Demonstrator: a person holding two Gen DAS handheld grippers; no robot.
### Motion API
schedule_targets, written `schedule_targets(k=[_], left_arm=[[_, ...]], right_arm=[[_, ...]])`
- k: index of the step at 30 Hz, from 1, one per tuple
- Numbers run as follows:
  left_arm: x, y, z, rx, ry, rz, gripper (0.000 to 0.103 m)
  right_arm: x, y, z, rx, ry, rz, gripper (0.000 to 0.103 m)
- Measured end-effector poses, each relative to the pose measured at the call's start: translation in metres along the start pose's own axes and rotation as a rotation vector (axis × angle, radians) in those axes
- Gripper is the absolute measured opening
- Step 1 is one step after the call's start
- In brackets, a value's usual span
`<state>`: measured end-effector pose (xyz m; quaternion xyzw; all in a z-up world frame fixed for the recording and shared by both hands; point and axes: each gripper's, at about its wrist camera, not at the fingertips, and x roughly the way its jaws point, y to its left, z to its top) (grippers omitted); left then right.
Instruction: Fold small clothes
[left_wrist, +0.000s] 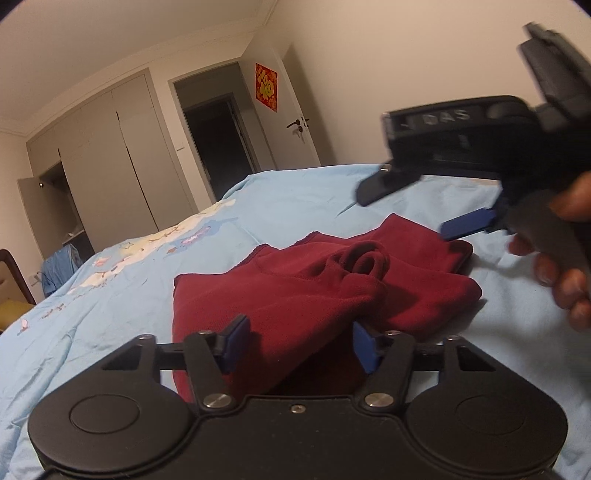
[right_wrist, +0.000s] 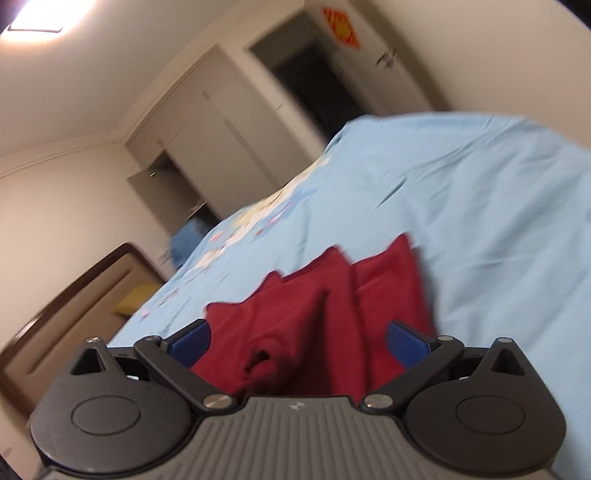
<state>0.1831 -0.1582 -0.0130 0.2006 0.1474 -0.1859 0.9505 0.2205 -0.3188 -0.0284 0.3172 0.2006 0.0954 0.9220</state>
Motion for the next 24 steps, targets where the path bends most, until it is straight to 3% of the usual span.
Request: schedule_targets(k=[3, 6, 10, 14, 16, 19, 24], left_arm=[[0.001, 0.006, -0.001, -0.037, 0.009, -0.036, 0.035], [0.001, 0.012, -0.001, -0.091, 0.007, -0.074, 0.02], [0.002, 0.012, -0.002, -0.094, 0.005, -0.078, 0.014], [0.003, 0.011, -0.003, -0.103, 0.004, -0.079, 0.011], [0.003, 0.012, -0.002, -0.106, 0.002, -0.077, 0.009], [0.003, 0.011, -0.001, -0.111, 0.0, -0.075, 0.007], [0.004, 0.004, 0.004, -0.102, -0.012, -0.084, 0.006]], right_arm=[[0.025, 0.0, 0.019, 0.024, 0.061, 0.04, 0.103], [0.051, -0.001, 0.035, 0.029, 0.127, -0.005, 0.091], [0.077, -0.007, 0.04, 0.053, 0.187, -0.045, 0.063], [0.092, -0.007, 0.032, 0.041, 0.228, -0.071, 0.042], [0.091, -0.005, 0.029, 0.019, 0.214, -0.079, 0.024], [0.086, 0.004, 0.029, -0.039, 0.171, -0.077, 0.012], [0.066, 0.022, 0.036, -0.185, 0.074, -0.066, 0.008]])
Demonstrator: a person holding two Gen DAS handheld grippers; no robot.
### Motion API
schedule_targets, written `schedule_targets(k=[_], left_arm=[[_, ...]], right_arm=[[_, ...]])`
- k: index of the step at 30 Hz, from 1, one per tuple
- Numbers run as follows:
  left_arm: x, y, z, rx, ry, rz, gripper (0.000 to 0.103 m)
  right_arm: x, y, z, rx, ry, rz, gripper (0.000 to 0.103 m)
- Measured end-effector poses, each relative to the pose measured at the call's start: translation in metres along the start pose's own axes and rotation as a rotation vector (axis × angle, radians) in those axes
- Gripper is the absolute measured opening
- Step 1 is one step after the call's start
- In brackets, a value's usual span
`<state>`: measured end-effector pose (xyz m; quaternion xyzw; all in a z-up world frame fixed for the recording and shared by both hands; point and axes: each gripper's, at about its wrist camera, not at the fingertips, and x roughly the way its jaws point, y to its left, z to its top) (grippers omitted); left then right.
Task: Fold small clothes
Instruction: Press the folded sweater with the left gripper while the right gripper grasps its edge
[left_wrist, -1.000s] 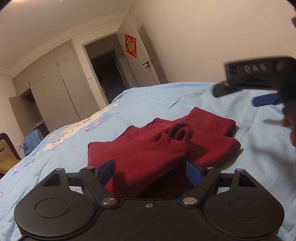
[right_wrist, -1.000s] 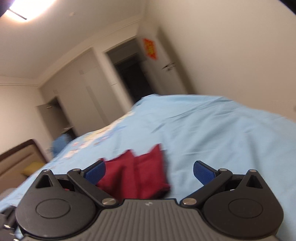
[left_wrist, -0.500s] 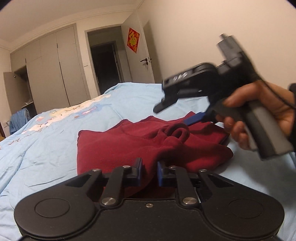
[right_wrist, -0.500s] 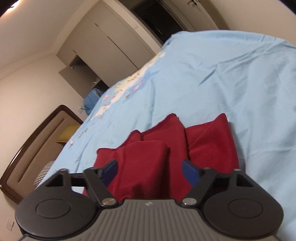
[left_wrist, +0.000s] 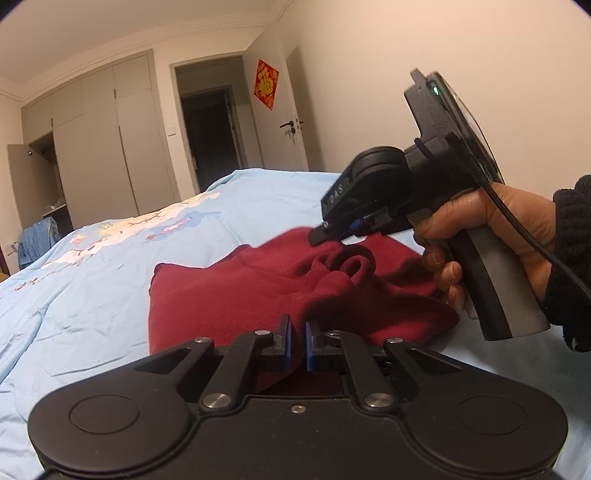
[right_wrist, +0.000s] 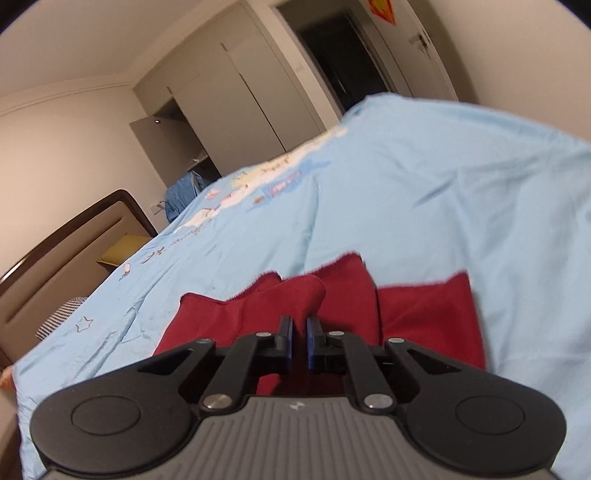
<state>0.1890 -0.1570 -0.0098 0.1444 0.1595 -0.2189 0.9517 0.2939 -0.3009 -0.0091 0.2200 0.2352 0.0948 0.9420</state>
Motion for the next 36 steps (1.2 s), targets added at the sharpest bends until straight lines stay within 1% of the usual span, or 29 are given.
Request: schedule_targets(k=[5, 9, 13, 16, 18, 22, 27, 30, 31, 32, 33, 34, 35, 36], left_arm=[[0.005, -0.014, 0.008, 0.016, -0.019, -0.035, 0.006], [0.016, -0.025, 0.015, -0.001, -0.021, -0.092, 0.006], [0.026, -0.033, 0.016, -0.01, -0.008, -0.135, 0.006], [0.034, -0.037, 0.014, 0.001, 0.012, -0.164, 0.006], [0.04, -0.037, 0.013, -0.01, 0.03, -0.184, 0.006], [0.05, -0.026, 0.012, -0.055, 0.068, -0.229, 0.007], [0.049, -0.016, 0.016, -0.101, 0.076, -0.273, 0.012], [0.043, -0.009, 0.015, -0.134, 0.071, -0.305, 0.019], [0.039, -0.008, 0.017, -0.148, 0.064, -0.315, 0.026], [0.037, -0.005, 0.017, -0.16, 0.058, -0.32, 0.031], [0.033, -0.003, 0.018, -0.173, 0.053, -0.315, 0.041], [0.031, 0.0, 0.019, -0.188, 0.047, -0.303, 0.051], [0.028, 0.005, 0.021, -0.203, 0.04, -0.292, 0.054], [0.027, 0.01, 0.023, -0.223, 0.034, -0.278, 0.058]], right_arm=[[-0.027, -0.001, 0.008, -0.06, -0.09, -0.019, 0.008], [-0.044, -0.012, 0.01, -0.058, -0.125, -0.064, 0.008], [-0.053, -0.031, 0.004, -0.027, -0.124, -0.109, 0.008], [-0.053, -0.043, -0.003, -0.011, -0.114, -0.14, 0.008], [-0.051, -0.049, -0.007, -0.001, -0.106, -0.156, 0.008], [-0.045, -0.056, -0.015, 0.027, -0.09, -0.173, 0.008], [-0.043, -0.054, -0.018, 0.026, -0.086, -0.175, 0.008], [-0.044, -0.053, -0.018, 0.02, -0.086, -0.18, 0.008], [-0.044, -0.053, -0.018, 0.017, -0.086, -0.182, 0.009], [-0.043, -0.053, -0.017, 0.013, -0.085, -0.189, 0.01], [-0.044, -0.052, -0.016, 0.007, -0.083, -0.2, 0.012], [-0.046, -0.05, -0.016, -0.003, -0.084, -0.208, 0.018], [-0.048, -0.048, -0.016, -0.02, -0.09, -0.222, 0.02], [-0.051, -0.044, -0.018, -0.046, -0.097, -0.234, 0.028]])
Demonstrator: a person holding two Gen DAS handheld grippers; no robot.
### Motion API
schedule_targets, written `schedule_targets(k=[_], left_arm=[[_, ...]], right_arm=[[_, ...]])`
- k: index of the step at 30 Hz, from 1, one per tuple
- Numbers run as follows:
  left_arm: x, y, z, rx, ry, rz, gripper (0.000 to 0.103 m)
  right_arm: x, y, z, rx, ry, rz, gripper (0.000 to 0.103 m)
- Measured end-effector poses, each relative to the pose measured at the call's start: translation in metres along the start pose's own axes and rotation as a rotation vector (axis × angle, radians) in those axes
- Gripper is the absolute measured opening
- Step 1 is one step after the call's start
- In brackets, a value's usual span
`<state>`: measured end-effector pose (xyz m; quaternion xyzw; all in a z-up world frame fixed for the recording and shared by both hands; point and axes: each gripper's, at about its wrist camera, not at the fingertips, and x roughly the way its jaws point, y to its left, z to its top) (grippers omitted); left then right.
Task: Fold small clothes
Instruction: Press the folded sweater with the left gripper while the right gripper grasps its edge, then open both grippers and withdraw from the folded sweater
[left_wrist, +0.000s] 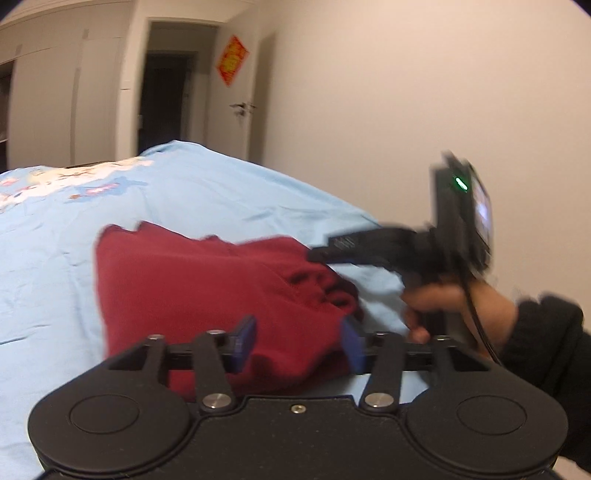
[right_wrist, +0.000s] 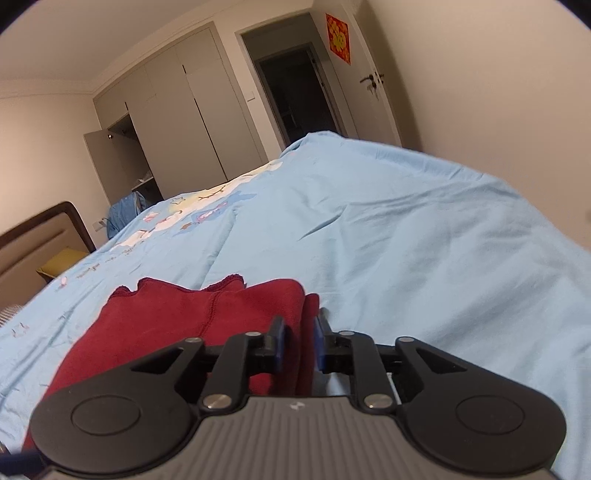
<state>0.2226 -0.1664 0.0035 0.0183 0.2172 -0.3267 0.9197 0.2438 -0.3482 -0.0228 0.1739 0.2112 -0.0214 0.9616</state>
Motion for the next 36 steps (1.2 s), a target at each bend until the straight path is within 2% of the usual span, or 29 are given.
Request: schedule_targets(k=[1, 2, 3, 4, 6, 11, 15, 17, 18, 21, 26, 28, 36], left_arm=[[-0.003, 0.006, 0.002, -0.018, -0.008, 0.015, 0.062], [-0.006, 0.012, 0.006, -0.04, -0.016, 0.034, 0.065], [-0.008, 0.019, 0.008, -0.065, -0.026, 0.059, 0.074], [-0.009, 0.026, 0.01, -0.096, -0.035, 0.094, 0.085], [-0.009, 0.041, 0.012, -0.157, -0.042, 0.161, 0.093], [-0.001, 0.077, 0.004, -0.304, 0.027, 0.239, 0.094], [0.004, 0.099, -0.007, -0.391, 0.084, 0.231, 0.095], [0.005, 0.105, -0.013, -0.424, 0.094, 0.215, 0.095], [0.006, 0.106, -0.013, -0.427, 0.098, 0.213, 0.095], [0.006, 0.106, -0.016, -0.419, 0.108, 0.219, 0.096], [0.007, 0.108, -0.018, -0.421, 0.116, 0.214, 0.096], [0.007, 0.108, -0.018, -0.422, 0.119, 0.211, 0.096], [0.009, 0.111, -0.021, -0.408, 0.139, 0.216, 0.098]], right_arm=[[-0.005, 0.002, -0.001, -0.031, -0.01, -0.008, 0.04], [-0.011, 0.004, -0.003, -0.061, -0.019, -0.012, 0.044], [-0.017, 0.006, -0.005, -0.086, -0.025, -0.012, 0.05], [-0.022, 0.007, -0.006, -0.108, -0.028, -0.01, 0.055], [-0.032, 0.008, -0.012, -0.137, -0.025, -0.006, 0.059], [-0.049, 0.004, -0.021, -0.159, -0.001, 0.057, 0.059], [-0.05, 0.004, -0.024, -0.198, 0.037, 0.128, 0.05], [-0.051, 0.009, -0.027, -0.243, 0.045, 0.145, 0.036], [-0.052, 0.013, -0.029, -0.279, 0.045, 0.139, 0.023], [-0.057, 0.03, -0.037, -0.441, 0.028, 0.067, 0.014], [-0.064, 0.062, -0.066, -0.847, -0.018, -0.096, 0.011], [-0.062, 0.068, -0.08, -0.947, -0.017, -0.13, 0.011], [-0.065, 0.063, -0.088, -0.917, -0.004, -0.12, 0.012]])
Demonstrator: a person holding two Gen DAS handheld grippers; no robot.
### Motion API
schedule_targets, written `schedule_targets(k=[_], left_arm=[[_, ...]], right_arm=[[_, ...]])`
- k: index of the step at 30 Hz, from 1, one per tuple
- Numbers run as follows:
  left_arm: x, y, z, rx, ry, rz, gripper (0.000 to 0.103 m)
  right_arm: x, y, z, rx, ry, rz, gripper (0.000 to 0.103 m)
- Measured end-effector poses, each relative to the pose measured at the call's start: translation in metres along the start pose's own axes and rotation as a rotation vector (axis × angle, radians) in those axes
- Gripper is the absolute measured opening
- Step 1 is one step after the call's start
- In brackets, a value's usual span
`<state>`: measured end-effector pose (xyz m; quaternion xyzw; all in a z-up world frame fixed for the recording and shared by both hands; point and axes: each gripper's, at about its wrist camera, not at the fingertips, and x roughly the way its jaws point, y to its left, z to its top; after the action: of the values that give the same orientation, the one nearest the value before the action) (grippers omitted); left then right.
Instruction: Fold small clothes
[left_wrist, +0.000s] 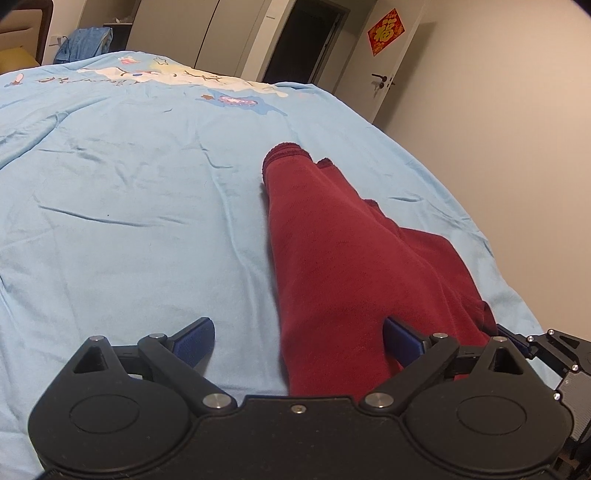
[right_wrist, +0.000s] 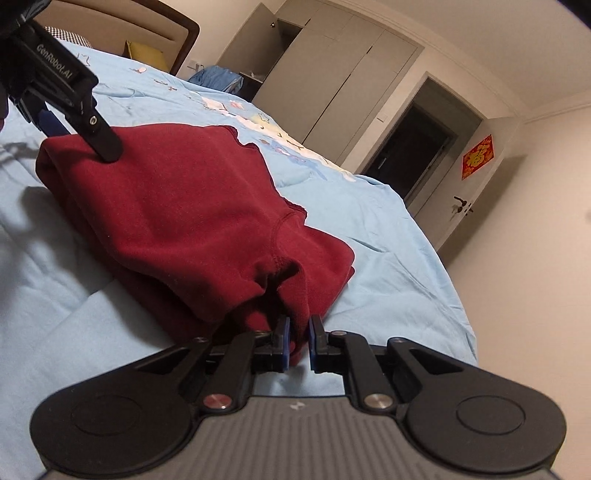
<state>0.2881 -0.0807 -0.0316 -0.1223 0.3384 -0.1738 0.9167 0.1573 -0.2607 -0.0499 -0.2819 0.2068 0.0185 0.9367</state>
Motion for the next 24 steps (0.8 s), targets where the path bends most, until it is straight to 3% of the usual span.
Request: schedule_targets(k=[5, 9, 15, 19, 24], left_arm=[[-0.008, -0.001, 0.004, 0.0, -0.046, 0.02, 0.099], [-0.017, -0.005, 0.02, 0.009, -0.138, 0.045, 0.101], [0.008, -0.01, 0.064, 0.031, -0.173, 0.103, 0.101], [0.038, -0.009, 0.076, 0.062, -0.143, 0.12, 0.1], [0.063, -0.003, 0.064, 0.087, -0.093, 0.139, 0.1]], right_arm=[[-0.013, -0.02, 0.003, 0.139, -0.026, 0.051, 0.019], [-0.024, -0.043, 0.014, 0.255, -0.091, 0.065, 0.056], [0.007, -0.067, 0.047, 0.458, -0.135, 0.037, 0.087], [0.05, -0.073, 0.063, 0.589, -0.073, 0.041, 0.088], [0.088, -0.055, 0.057, 0.539, 0.012, 0.009, 0.088]])
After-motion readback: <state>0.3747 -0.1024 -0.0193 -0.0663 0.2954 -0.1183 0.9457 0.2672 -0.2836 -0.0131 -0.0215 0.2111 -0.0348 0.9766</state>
